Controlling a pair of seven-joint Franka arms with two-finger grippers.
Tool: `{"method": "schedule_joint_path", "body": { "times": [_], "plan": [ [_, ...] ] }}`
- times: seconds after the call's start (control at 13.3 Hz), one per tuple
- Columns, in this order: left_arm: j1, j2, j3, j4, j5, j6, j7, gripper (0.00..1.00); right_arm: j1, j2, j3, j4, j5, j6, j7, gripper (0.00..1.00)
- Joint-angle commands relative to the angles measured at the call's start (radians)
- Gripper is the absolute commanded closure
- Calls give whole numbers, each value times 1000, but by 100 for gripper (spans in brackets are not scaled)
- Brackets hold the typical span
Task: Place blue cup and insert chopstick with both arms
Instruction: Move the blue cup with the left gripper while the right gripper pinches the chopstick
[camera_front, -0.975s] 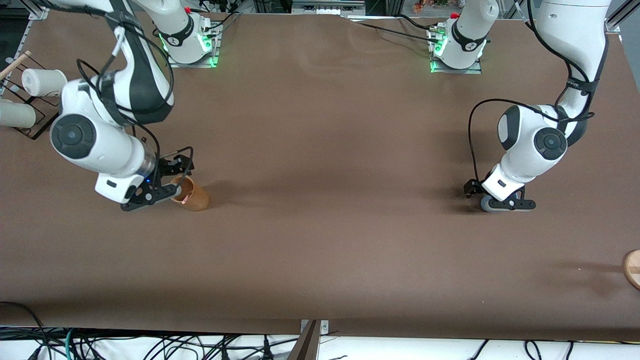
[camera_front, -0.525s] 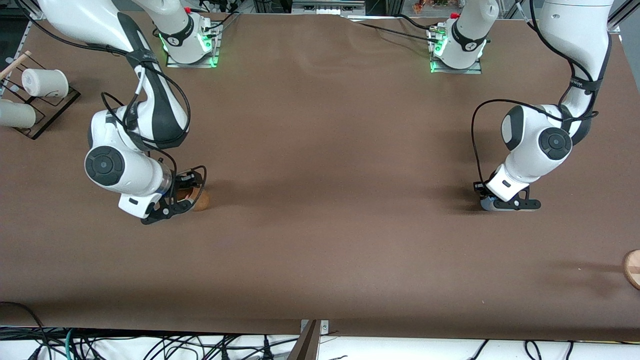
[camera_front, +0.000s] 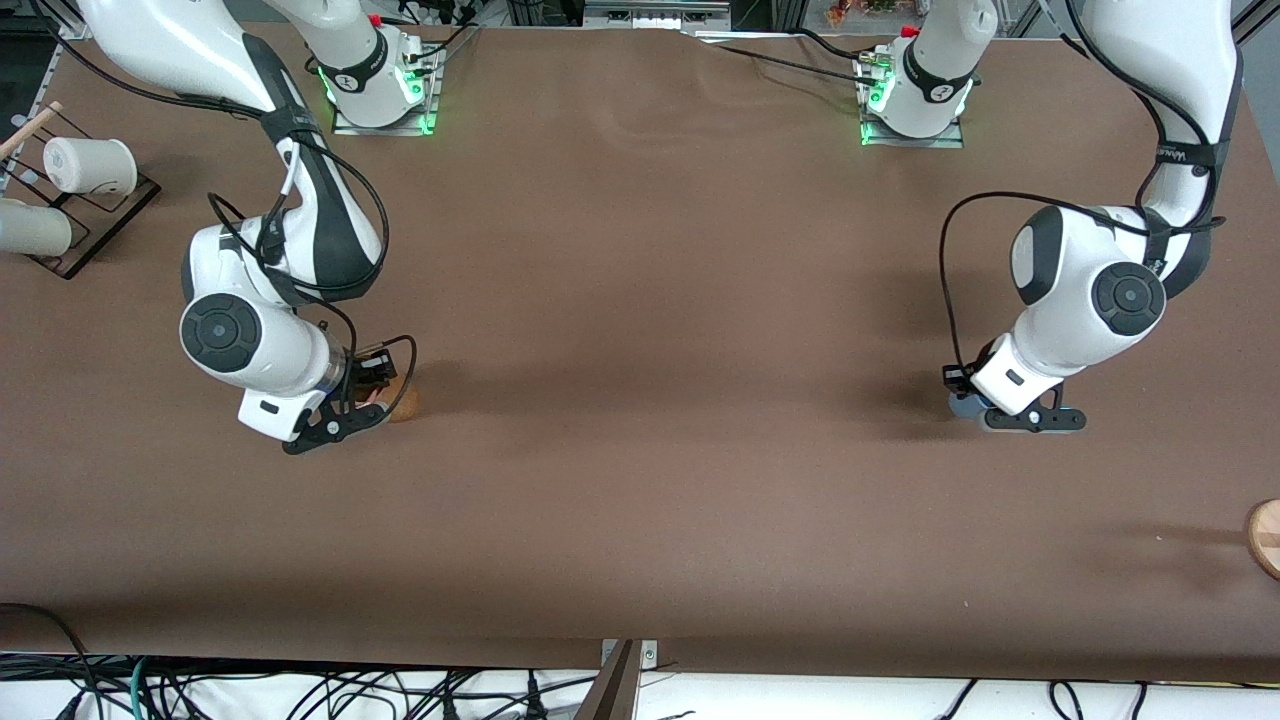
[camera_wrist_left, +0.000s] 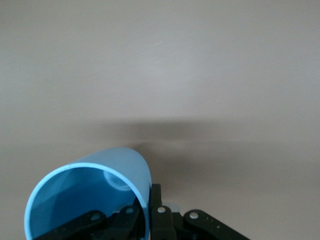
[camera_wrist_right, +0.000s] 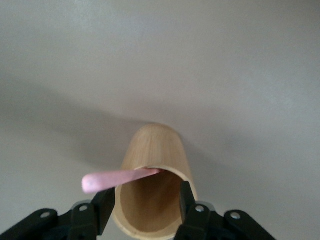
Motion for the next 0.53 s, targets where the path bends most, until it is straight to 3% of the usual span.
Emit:
{"method": "schedule_joint_path", "body": {
  "times": [0.0, 0.15, 0.3, 0.45],
  "plan": [
    [-194, 15, 10, 95, -17, -66, -249, 100, 5, 22, 0, 26, -21, 24, -9, 40],
    [-337, 86, 12, 216, -17, -125, -456, 100, 6, 33, 0, 31, -23, 27, -9, 42],
    [-437, 216, 12, 427, -14, -260, -613, 100, 18, 41, 0, 33, -23, 27, -6, 49],
    [-500, 318, 12, 568, -20, -319, -730, 100, 19, 41, 0, 33, -21, 27, -9, 63]
  ]
}}
